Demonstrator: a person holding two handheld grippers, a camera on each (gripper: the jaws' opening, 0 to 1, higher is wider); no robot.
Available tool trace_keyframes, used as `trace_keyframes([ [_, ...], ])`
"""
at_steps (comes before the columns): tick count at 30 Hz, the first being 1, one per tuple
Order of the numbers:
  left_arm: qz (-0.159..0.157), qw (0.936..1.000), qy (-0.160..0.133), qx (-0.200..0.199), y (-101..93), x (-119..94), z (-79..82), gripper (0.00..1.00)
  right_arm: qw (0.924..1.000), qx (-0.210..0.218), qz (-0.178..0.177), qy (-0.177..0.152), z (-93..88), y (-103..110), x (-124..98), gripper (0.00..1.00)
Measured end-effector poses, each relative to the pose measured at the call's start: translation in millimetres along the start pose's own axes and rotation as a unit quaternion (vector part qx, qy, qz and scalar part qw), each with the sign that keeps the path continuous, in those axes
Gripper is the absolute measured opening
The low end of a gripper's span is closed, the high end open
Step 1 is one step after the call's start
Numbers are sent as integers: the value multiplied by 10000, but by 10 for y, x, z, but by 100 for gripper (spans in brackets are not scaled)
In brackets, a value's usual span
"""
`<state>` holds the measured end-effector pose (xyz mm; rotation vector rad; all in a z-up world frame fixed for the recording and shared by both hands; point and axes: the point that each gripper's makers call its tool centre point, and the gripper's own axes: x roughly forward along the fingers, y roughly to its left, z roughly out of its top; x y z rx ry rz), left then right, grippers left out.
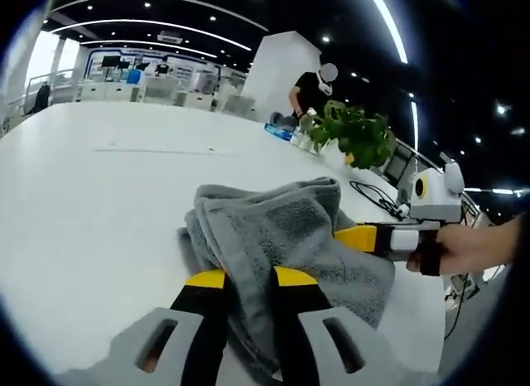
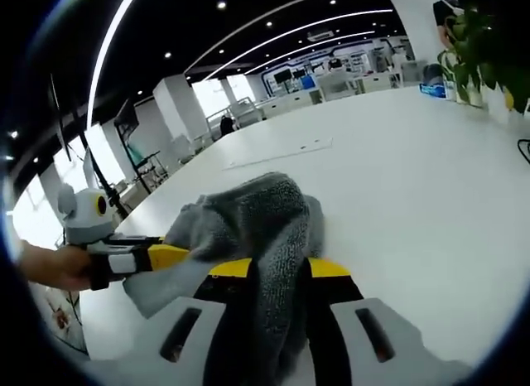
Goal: Fold the towel on the table until its edges align and the towel forms a compact rectangular stack.
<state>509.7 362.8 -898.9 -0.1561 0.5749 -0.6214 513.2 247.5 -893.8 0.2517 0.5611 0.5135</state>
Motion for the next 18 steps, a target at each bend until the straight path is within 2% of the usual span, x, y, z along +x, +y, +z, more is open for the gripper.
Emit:
trace_keyframes([
  [5, 72, 10000, 13, 8, -8, -15, 6, 20, 10000, -20, -27, -5, 29, 6, -5, 23],
  [7, 128, 9999, 46, -14, -4, -42, 19, 21, 9996, 242, -46, -130, 56, 24, -39, 22],
  [12, 309, 9990, 1, -328, 66, -136, 74, 31, 9999, 49, -38, -120, 111, 66, -155, 23],
  [14, 387, 9989, -75, -267, 81, -231, 148, 31, 9998, 54, -34, -170, 156, 59, -216, 23],
  [18, 444, 9988, -105, 156, 86, -444, 245, 34, 9997, -83, 9, -227, 214, 57, -342, 27],
])
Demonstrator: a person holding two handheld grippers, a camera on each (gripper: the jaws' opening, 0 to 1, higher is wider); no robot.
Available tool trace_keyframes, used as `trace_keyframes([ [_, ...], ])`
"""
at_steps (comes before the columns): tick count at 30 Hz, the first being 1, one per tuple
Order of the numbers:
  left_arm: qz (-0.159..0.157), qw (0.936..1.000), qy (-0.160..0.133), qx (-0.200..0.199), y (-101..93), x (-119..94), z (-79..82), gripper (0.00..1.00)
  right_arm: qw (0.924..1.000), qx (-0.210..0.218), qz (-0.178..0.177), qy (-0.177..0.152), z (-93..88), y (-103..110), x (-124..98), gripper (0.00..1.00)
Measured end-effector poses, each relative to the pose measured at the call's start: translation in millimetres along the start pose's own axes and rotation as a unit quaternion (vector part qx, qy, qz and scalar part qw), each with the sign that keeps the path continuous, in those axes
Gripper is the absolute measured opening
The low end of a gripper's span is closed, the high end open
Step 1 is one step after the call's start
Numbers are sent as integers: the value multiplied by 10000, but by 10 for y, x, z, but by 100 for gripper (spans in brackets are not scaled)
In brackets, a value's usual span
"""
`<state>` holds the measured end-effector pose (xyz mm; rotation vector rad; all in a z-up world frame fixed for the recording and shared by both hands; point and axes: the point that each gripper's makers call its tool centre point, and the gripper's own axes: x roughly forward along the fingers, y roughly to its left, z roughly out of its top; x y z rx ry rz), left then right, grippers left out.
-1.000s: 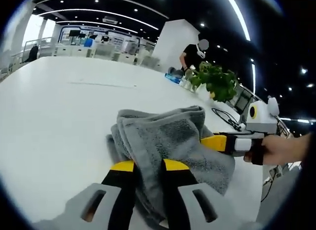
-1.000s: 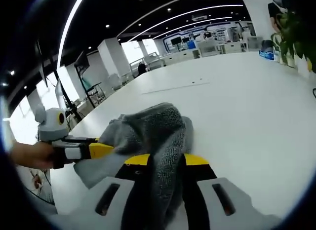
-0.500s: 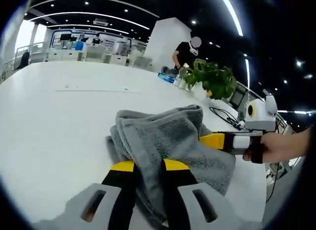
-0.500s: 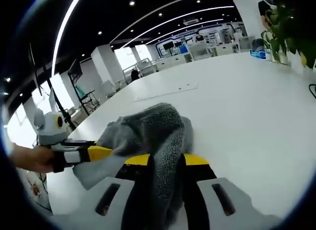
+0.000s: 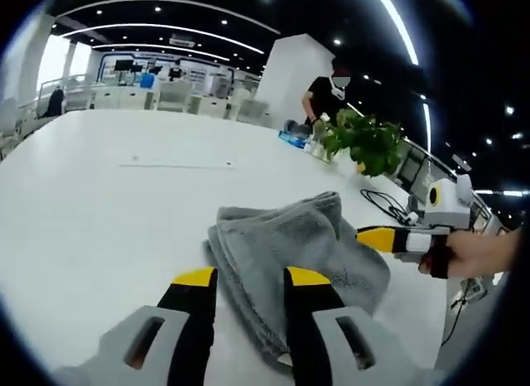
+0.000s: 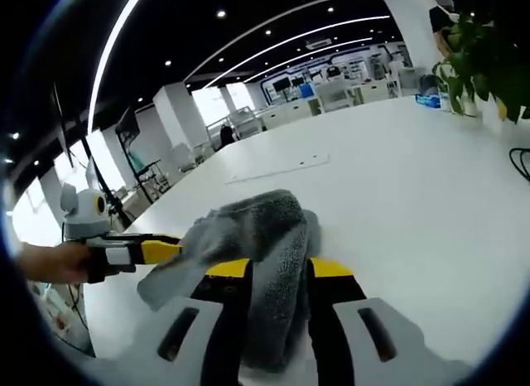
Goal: Fold the towel on the table until its edges align and the towel forms a compact rectangular stack.
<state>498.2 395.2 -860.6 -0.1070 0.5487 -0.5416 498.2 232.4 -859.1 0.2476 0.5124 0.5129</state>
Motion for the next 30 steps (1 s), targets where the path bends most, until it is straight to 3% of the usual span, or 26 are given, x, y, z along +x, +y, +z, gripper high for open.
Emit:
trace_keyframes([
  [4, -47, 9986, 55, 529, -64, -222, 8, 40, 9998, -180, 88, 36, 3, 55, -128, 28],
  [7, -36, 9977, 59, 674, -168, -395, -43, 43, 9996, -228, 135, 63, 4, 102, -223, 30],
  [9, -29, 9977, 37, 672, -202, -494, -87, 46, 9996, -166, 217, -103, 60, 212, -353, 31],
  [19, -28, 9981, -204, 578, -469, -979, -138, 64, 9958, -824, 395, 19, -12, 453, -764, 40],
  [23, -60, 9981, -495, 358, -543, -1159, -114, 76, 9951, -922, 346, 65, -140, 523, -966, 47],
  [30, 29, 9966, -647, 518, -651, -1372, -145, 87, 9934, -1084, 352, 122, -376, 742, -1249, 59],
])
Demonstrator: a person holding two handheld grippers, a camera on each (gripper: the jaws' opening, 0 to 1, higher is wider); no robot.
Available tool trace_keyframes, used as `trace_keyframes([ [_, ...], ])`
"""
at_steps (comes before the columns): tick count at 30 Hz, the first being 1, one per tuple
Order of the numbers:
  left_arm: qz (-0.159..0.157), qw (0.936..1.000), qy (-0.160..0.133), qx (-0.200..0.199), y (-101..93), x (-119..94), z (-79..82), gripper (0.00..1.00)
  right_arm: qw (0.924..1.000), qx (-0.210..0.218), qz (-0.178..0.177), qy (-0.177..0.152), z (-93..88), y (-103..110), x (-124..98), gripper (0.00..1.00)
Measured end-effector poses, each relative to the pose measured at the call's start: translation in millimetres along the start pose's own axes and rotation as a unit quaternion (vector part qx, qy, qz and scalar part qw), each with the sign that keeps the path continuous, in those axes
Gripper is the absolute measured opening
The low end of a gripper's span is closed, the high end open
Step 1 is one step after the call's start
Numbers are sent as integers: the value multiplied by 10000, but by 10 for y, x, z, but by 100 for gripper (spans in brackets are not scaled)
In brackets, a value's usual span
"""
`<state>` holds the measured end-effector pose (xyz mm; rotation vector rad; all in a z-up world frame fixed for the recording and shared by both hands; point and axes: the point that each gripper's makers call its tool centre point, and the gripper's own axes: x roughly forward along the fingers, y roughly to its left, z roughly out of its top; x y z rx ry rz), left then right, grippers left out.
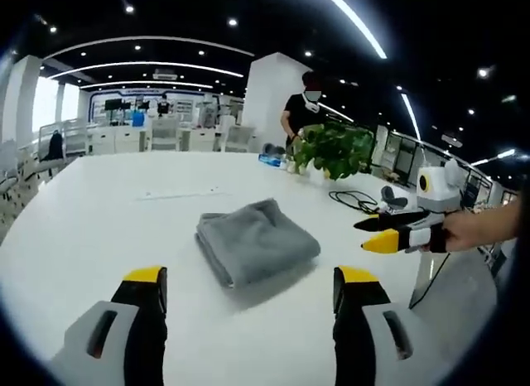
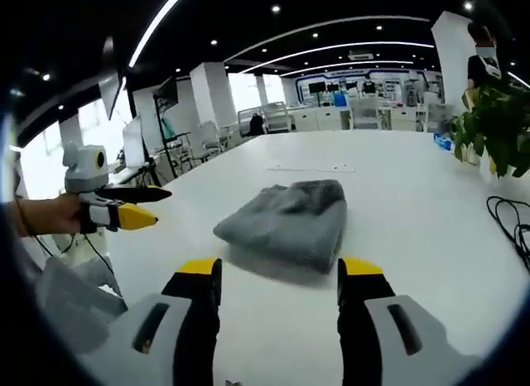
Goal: Fold the towel on the table until its edges align and the towel forms a compact rectangular stack.
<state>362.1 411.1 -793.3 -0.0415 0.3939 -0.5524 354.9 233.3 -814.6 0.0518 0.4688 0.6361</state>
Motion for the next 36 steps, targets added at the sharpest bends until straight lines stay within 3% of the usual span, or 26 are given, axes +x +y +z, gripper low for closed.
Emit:
trace_keyframes([
  [9, -52, 9999, 71, -72, -218, -172, -163, 91, 9999, -77, 28, 62, -144, 218, -249, 68],
  [13, 70, 10000, 14, 27, -256, -300, -169, 99, 9997, -198, -99, -83, -48, 225, -385, 71],
  [18, 154, 9997, 82, 142, -300, -394, -211, 99, 9990, -369, -167, -194, -48, 221, -514, 80],
  [24, 112, 9999, 25, 5, -360, -450, -218, 99, 9995, -246, -212, -6, -205, 180, -578, 82],
  [32, 373, 9993, -60, -1, -316, -557, -193, 99, 9999, -102, -60, -54, -214, 228, -570, 80],
  [36, 431, 9991, 24, 24, -312, -565, -228, 99, 9997, -54, -19, -231, -139, 234, -599, 80],
])
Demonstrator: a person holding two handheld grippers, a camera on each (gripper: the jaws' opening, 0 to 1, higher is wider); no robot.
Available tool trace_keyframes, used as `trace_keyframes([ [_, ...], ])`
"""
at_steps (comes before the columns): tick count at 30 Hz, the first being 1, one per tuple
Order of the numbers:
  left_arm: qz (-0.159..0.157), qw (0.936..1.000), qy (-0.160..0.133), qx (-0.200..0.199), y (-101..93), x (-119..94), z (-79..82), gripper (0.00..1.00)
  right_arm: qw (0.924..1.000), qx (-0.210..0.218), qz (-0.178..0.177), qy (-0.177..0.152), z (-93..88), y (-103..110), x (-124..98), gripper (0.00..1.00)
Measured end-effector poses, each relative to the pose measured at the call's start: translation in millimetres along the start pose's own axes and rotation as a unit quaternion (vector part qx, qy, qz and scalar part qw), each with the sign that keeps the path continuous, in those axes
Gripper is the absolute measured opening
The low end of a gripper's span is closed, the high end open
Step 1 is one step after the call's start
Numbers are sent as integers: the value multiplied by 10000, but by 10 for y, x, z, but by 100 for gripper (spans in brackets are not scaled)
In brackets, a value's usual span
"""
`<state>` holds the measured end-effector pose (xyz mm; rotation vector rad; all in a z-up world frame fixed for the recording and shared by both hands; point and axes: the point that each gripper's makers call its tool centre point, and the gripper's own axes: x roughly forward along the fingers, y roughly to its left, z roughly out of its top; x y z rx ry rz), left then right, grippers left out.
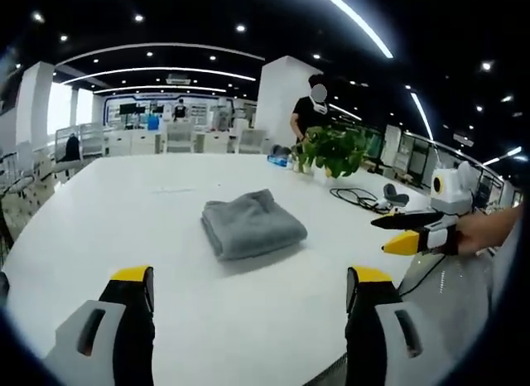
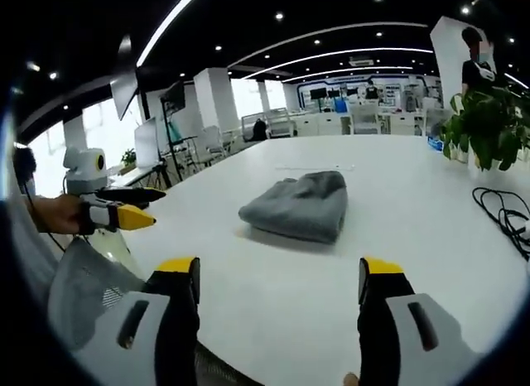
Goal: Fold the towel on the table until its edges align and the towel forms a compact rectangular stack.
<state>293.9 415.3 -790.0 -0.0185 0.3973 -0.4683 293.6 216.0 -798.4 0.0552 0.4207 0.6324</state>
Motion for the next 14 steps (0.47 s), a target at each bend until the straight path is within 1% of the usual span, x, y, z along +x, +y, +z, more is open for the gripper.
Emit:
trace_keyframes([
  [4, -27, 9999, 57, -80, -30, -18, -17, 99, 9999, 113, -2, 52, -20, -74, 4, 80],
  [7, -1, 9998, -43, -215, -23, -30, 18, 99, 9999, 137, -35, 52, -20, -123, 8, 80],
  [12, 71, 9997, -75, -202, 8, -35, 35, 99, 9998, 193, 0, 27, -2, -150, 21, 80],
  [14, 84, 9997, -39, -221, 10, -34, 23, 99, 9997, 248, 22, 23, -8, -146, 27, 79],
])
